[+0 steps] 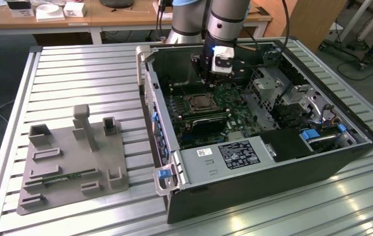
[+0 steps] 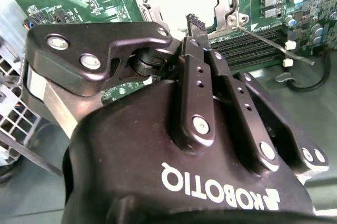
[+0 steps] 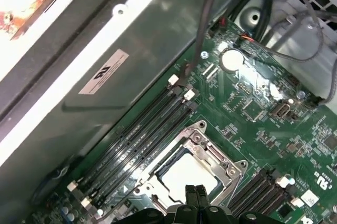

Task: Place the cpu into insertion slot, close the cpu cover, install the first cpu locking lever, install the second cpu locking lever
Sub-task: 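Install the first cpu locking lever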

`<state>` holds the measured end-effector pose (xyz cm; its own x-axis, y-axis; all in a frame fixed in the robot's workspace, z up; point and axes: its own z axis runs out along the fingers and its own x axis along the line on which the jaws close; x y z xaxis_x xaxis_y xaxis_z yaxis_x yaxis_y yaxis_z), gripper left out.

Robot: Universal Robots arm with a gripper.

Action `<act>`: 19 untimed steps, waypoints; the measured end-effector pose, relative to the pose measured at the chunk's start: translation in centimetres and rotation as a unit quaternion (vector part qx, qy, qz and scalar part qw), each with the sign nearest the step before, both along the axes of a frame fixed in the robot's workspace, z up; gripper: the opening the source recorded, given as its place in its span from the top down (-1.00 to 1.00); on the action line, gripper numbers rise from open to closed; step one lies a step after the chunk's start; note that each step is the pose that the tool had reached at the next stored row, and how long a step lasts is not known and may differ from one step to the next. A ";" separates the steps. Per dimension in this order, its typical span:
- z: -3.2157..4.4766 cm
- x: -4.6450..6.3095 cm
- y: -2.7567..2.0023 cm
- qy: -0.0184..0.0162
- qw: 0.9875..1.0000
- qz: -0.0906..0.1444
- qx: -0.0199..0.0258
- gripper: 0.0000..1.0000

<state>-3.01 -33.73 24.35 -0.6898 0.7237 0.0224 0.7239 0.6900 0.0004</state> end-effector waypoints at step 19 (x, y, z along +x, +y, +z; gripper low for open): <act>0.21 -0.1 0.00 -0.010 0.999 0.043 0.024 0.80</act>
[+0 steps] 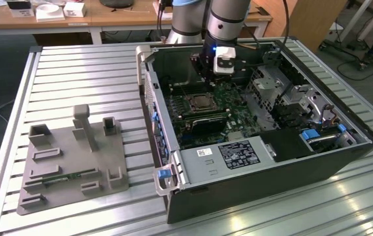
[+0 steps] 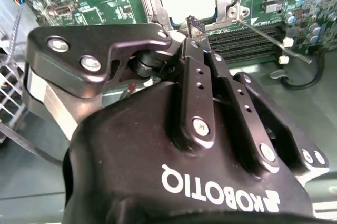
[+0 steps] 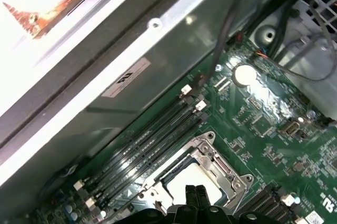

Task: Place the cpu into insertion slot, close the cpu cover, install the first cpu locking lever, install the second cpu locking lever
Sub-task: 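Install the first cpu locking lever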

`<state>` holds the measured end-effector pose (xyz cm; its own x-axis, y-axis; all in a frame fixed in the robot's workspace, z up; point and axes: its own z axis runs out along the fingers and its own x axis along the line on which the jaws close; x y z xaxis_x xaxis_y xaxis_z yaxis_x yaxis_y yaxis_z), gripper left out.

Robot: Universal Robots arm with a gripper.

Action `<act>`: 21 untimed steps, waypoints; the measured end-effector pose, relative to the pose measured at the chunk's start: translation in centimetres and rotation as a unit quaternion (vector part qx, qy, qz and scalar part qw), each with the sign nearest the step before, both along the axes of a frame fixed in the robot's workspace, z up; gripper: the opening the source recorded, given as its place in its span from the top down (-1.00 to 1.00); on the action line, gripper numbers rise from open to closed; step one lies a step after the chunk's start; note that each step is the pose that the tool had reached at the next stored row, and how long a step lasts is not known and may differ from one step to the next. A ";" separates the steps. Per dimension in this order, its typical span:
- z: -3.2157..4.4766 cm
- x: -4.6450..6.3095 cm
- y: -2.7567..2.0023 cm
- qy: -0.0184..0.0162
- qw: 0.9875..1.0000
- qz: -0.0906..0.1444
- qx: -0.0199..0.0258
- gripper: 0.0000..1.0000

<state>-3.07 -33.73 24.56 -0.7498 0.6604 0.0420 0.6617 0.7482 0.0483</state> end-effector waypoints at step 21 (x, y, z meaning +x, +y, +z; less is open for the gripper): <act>-0.22 0.0 0.00 0.000 0.984 0.178 0.001 0.80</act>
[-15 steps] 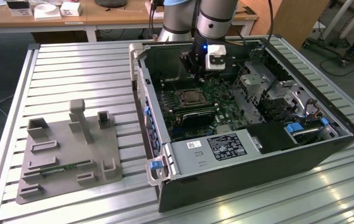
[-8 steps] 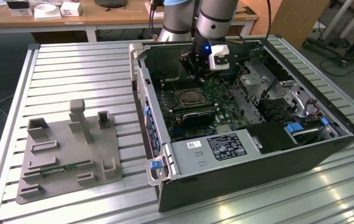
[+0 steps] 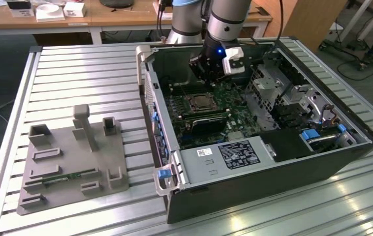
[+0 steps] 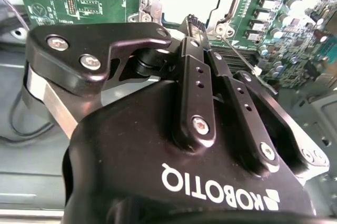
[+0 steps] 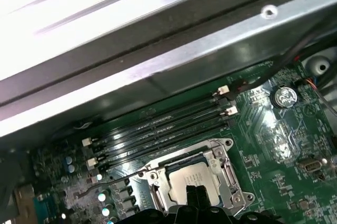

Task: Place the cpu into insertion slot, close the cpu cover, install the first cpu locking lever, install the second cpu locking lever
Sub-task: 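Install the first cpu locking lever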

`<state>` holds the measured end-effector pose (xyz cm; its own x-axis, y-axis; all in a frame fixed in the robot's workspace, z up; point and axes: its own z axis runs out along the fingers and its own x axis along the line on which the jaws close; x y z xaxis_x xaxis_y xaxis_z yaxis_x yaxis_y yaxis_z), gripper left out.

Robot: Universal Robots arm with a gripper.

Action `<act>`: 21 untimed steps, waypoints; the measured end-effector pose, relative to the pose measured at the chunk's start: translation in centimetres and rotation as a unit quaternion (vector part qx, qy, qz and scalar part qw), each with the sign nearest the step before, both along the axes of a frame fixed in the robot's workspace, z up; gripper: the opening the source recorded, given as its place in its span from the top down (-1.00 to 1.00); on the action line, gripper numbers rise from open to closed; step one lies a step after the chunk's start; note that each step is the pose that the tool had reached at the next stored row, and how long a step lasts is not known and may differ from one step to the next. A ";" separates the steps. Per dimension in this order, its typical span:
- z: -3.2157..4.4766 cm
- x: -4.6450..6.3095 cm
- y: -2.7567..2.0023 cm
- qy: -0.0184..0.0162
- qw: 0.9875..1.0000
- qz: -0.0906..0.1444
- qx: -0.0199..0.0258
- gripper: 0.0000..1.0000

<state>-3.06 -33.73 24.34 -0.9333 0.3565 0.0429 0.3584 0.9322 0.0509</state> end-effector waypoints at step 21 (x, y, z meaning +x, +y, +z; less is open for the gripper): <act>0.17 -0.6 -0.01 -0.026 0.999 0.037 0.002 0.80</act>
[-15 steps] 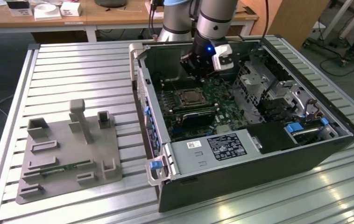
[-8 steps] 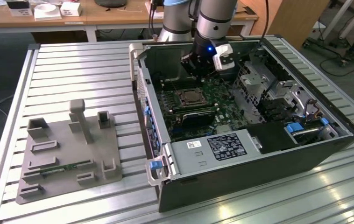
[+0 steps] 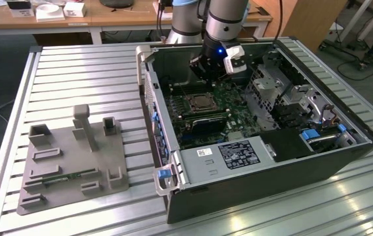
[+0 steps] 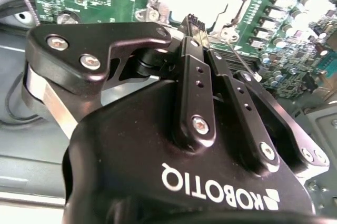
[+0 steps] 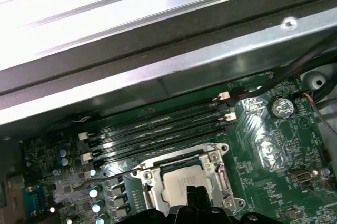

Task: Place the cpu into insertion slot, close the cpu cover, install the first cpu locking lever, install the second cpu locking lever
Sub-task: 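Install the first cpu locking lever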

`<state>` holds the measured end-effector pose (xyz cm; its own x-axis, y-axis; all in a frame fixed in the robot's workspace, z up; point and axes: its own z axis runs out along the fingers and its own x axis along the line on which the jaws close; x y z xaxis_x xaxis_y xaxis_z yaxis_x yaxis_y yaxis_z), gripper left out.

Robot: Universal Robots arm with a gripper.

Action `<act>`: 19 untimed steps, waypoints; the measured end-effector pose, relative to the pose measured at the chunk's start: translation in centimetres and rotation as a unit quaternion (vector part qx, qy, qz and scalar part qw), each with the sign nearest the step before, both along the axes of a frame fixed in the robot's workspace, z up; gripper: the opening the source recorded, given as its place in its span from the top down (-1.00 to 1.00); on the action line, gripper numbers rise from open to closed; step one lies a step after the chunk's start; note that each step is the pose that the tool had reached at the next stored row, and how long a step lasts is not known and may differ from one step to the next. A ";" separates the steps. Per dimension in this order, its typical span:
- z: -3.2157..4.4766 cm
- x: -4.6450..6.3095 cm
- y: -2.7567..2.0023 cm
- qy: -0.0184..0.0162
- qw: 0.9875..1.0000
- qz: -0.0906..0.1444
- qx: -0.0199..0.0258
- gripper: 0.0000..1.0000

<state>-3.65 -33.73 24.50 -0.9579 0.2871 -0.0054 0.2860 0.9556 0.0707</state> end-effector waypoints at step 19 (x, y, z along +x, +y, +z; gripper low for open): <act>0.06 -1.2 0.00 -0.003 0.999 0.040 0.001 0.80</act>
<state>-4.89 -33.73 24.57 -0.9778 0.2094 -0.0099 0.2081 0.9753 0.0747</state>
